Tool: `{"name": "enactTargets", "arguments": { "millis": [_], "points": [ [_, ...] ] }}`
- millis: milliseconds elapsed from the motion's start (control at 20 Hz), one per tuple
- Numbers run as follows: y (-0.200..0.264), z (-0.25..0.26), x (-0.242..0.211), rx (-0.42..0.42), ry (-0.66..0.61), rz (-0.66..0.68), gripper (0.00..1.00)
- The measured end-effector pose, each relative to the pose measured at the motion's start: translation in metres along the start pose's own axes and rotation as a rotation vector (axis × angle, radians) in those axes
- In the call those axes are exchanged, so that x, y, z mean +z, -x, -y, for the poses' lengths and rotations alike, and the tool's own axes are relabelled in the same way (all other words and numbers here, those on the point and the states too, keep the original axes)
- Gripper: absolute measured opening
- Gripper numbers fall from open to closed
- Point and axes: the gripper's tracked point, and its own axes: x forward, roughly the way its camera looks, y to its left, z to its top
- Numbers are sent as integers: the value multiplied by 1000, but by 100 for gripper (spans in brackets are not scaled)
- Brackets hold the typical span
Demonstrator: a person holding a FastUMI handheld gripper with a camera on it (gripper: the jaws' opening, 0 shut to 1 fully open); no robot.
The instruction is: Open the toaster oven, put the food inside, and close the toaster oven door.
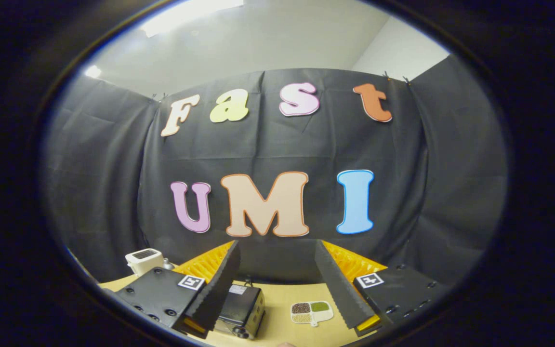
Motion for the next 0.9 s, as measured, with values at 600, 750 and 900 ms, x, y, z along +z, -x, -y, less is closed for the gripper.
{"name": "enactTargets", "arguments": {
  "millis": [600,750,900],
  "points": [
    [11,98,-82,51,-75,88,98],
    [22,131,-113,10,-43,212,97],
    [38,150,-167,-15,42,177,97]
  ]
}}
